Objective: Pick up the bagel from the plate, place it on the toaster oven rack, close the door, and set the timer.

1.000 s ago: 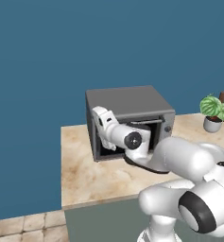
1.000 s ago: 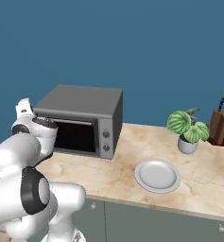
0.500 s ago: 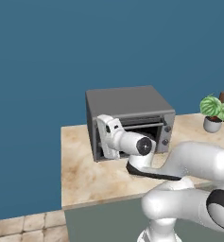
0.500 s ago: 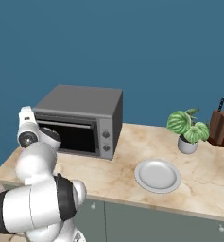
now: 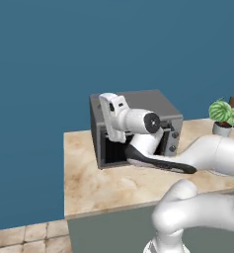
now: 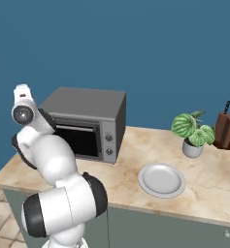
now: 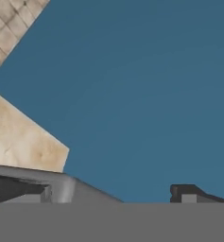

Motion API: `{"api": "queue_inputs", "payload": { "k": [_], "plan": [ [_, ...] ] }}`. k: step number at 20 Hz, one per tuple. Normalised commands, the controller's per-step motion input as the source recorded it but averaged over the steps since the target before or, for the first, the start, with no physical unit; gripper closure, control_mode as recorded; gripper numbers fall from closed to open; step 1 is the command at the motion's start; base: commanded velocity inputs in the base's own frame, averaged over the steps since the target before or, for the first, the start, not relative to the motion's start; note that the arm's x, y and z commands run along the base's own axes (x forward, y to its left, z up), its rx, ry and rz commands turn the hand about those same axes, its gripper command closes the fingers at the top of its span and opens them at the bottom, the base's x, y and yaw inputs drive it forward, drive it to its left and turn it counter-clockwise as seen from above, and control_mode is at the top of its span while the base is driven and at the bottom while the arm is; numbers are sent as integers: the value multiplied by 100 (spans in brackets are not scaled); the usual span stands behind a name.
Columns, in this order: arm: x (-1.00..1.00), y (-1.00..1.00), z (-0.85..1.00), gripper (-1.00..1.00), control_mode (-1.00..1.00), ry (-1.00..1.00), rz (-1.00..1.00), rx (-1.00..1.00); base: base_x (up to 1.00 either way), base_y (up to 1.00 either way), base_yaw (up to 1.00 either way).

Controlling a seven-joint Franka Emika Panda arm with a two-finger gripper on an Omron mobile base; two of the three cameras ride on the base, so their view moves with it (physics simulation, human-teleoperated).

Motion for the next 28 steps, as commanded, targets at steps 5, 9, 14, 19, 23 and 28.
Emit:
{"api": "queue_inputs", "payload": {
  "k": [5, 9, 14, 19, 23, 28],
  "plan": [
    [100, 0, 54, -100, -100, -2, 0, -11, 0, 0, 0],
    [95, 0, 17, -100, -100, 0, 0, -13, 0, 0, 0],
    [-40, -6, 50, -100, -100, -5, 0, -17, 0, 0, 0],
    [-100, -28, 7, -100, -100, -15, -2, -15, 0, 0, 0],
    [-100, -30, -10, -100, -100, -13, -15, -14, 0, 0, 0],
    [-60, -49, -13, -100, -100, 2, -31, -7, 0, 0, 0]
  ]
}}
